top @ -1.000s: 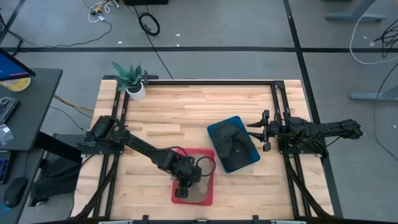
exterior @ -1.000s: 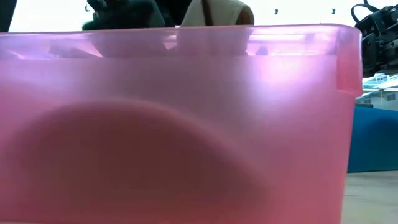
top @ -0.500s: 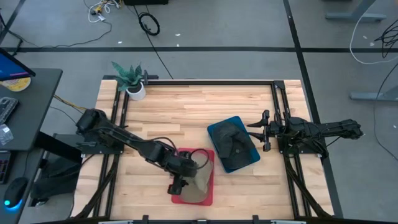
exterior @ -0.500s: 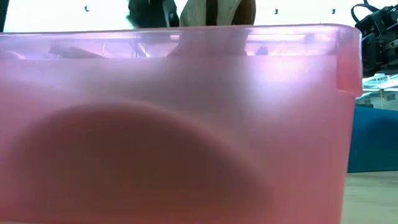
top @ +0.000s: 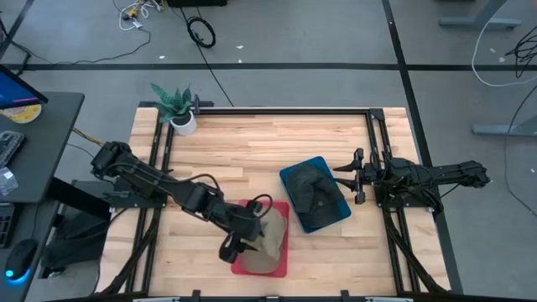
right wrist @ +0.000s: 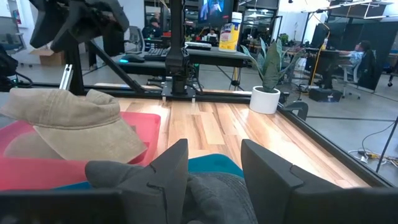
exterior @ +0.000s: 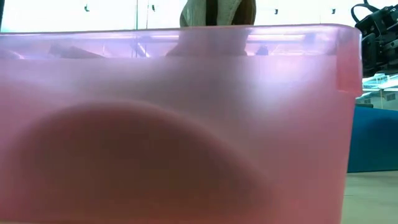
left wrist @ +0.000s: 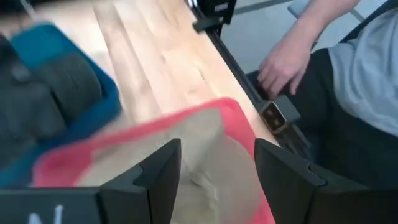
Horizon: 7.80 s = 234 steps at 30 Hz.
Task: Pick & Place hat
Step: Return to Home Position
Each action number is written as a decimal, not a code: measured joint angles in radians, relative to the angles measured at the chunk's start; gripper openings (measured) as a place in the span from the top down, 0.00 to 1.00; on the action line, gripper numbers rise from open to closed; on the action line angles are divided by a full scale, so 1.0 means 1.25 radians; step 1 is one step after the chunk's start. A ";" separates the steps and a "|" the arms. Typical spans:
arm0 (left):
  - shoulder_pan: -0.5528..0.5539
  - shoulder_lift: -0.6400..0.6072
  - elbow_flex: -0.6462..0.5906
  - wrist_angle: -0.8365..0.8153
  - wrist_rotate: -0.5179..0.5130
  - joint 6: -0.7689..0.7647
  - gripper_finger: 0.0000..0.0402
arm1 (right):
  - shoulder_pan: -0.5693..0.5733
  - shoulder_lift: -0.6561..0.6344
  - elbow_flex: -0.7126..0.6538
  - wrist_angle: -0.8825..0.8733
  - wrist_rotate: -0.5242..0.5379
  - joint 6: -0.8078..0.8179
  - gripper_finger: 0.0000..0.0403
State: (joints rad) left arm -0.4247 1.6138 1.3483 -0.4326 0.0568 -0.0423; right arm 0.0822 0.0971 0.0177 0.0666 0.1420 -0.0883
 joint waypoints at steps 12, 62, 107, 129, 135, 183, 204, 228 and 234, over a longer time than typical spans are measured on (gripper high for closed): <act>0.017 0.000 0.000 0.015 -0.026 0.174 0.48 | 0.000 0.000 0.000 0.000 0.000 0.000 0.61; 0.191 -1.290 -1.008 0.588 -0.140 0.169 0.48 | 0.000 0.012 0.000 0.003 0.000 0.000 0.61; 0.190 -1.265 -1.071 0.382 -0.085 0.126 0.48 | 0.000 0.012 0.000 0.000 0.000 0.000 0.61; 0.190 -1.265 -1.071 0.385 -0.084 0.127 0.48 | 0.000 0.012 0.000 0.000 0.000 0.000 0.61; 0.190 -1.265 -1.071 0.385 -0.084 0.127 0.48 | 0.000 0.012 0.000 0.000 0.000 0.000 0.61; 0.190 -1.265 -1.071 0.384 -0.084 0.127 0.48 | 0.000 0.012 0.000 0.000 0.000 0.000 0.61; 0.190 -1.265 -1.071 0.384 -0.084 0.127 0.48 | 0.000 0.012 0.000 0.000 0.000 0.000 0.61; 0.190 -1.265 -1.071 0.384 -0.084 0.127 0.48 | 0.000 0.012 0.000 0.000 0.000 0.000 0.61; 0.190 -1.265 -1.071 0.384 -0.084 0.127 0.48 | 0.000 0.012 0.000 0.000 0.000 0.000 0.61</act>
State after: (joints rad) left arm -0.1874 0.0326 0.0101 0.0475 -0.0480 0.1159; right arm 0.0818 0.1119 0.0177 0.0662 0.1417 -0.0879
